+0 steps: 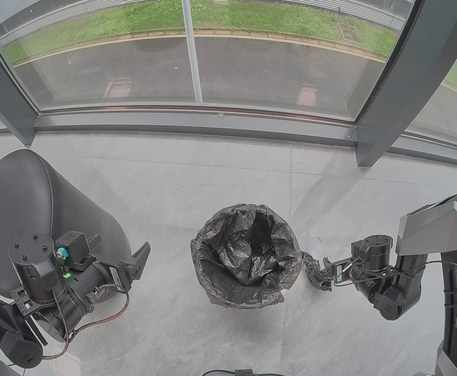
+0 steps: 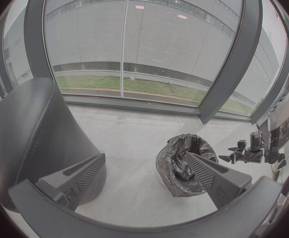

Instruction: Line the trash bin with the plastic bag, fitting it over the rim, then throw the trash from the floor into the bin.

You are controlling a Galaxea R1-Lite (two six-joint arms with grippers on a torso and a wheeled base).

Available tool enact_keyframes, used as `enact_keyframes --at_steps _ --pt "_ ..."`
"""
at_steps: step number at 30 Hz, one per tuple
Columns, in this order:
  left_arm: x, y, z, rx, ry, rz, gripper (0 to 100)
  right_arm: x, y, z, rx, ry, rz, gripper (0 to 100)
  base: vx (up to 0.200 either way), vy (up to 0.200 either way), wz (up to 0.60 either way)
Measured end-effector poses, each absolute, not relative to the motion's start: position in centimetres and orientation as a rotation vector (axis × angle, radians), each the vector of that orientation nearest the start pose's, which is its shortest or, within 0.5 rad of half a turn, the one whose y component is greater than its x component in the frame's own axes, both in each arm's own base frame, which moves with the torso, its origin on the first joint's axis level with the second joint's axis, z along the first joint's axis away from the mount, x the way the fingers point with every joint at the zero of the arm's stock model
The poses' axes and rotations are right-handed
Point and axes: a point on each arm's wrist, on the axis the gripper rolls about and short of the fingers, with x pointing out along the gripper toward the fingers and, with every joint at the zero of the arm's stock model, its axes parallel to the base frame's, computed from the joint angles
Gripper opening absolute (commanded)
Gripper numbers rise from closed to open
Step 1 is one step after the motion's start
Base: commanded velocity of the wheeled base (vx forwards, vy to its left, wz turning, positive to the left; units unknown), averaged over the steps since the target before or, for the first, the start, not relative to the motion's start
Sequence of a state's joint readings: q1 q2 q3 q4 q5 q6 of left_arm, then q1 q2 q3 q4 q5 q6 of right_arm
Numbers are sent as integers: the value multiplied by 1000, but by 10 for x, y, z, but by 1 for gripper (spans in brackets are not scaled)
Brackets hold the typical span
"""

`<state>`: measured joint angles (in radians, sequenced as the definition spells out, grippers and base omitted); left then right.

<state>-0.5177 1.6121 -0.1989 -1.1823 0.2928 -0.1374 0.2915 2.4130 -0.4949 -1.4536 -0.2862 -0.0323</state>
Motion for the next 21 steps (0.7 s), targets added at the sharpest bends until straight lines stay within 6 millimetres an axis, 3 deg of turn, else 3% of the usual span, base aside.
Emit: enact_keyframes --at_steps 9,16,21 --pt "192 -104 104 -46 277 -231 100 359 72 -60 -154 660 85 100 0 0 0" --pt "198 -107 98 -54 264 -237 100 410 72 -45 -126 635 109 100 0 0 0" --pt "202 -110 93 -70 214 -243 100 436 76 -40 -124 648 119 100 0 0 0"
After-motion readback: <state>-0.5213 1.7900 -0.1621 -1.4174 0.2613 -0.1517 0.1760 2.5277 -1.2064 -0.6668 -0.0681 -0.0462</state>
